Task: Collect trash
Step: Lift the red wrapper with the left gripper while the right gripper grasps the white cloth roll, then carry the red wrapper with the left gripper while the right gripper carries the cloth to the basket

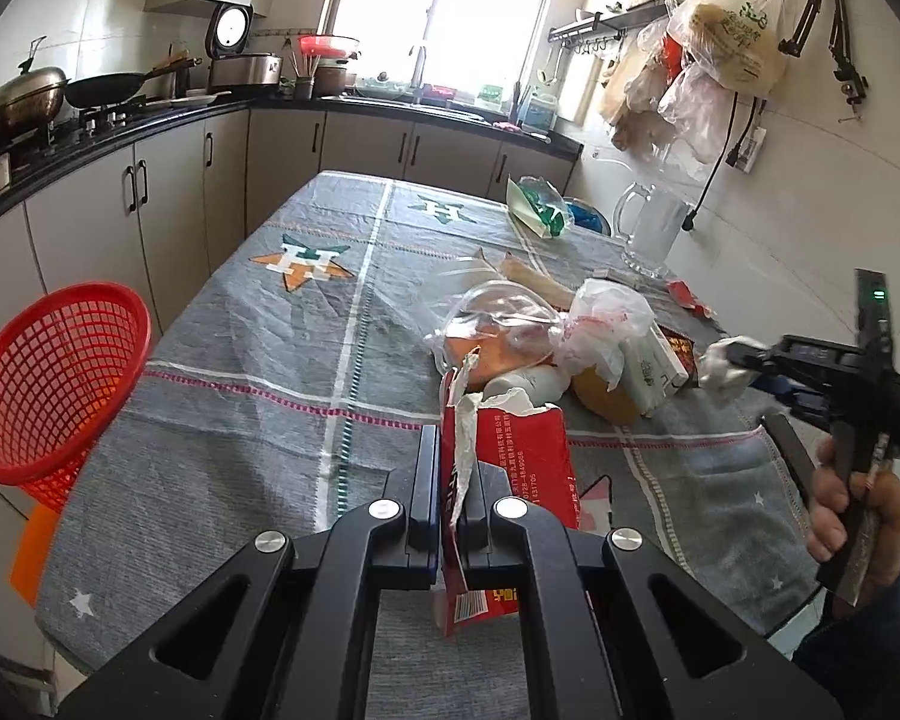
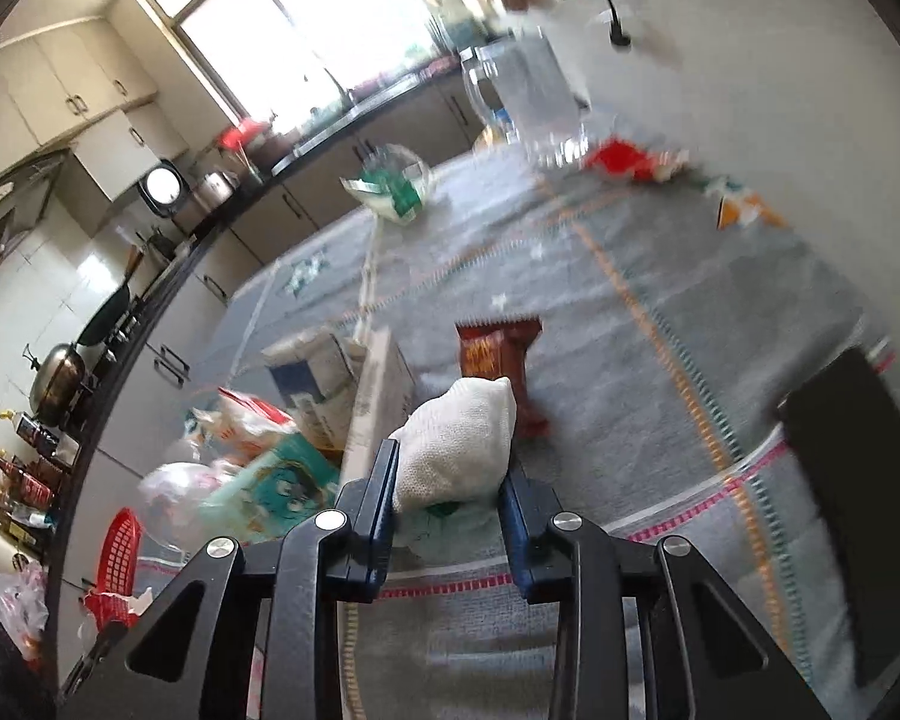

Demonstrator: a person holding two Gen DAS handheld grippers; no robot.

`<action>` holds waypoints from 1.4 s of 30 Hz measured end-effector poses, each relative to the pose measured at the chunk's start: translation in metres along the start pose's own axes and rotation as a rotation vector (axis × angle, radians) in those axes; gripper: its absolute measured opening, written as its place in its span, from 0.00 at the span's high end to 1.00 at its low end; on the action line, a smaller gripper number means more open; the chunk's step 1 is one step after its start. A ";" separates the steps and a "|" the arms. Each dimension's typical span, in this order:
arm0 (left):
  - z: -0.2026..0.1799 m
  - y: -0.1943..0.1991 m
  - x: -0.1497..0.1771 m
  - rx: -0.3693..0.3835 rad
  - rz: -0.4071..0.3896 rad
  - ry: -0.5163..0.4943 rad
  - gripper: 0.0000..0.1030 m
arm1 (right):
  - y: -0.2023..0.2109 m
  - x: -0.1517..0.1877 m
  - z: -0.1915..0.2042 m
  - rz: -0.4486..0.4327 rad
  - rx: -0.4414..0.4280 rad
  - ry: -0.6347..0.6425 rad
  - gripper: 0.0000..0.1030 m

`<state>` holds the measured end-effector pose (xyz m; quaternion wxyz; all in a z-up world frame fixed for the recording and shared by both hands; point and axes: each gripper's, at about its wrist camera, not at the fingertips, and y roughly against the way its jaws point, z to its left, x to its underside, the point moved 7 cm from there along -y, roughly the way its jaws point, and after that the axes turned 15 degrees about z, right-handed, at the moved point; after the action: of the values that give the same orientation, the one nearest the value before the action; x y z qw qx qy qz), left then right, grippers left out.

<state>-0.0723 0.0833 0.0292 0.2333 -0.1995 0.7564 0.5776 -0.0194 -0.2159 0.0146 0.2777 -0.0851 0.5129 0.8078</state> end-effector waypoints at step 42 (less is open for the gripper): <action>0.180 0.088 -0.003 -0.154 -0.155 0.325 0.96 | -0.070 0.071 0.286 0.194 -0.262 0.522 0.67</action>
<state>-0.0980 0.2796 0.0596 0.1357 -0.3652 0.7200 0.5743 0.0012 0.0821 0.0614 0.0449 -0.2755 0.4640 0.8407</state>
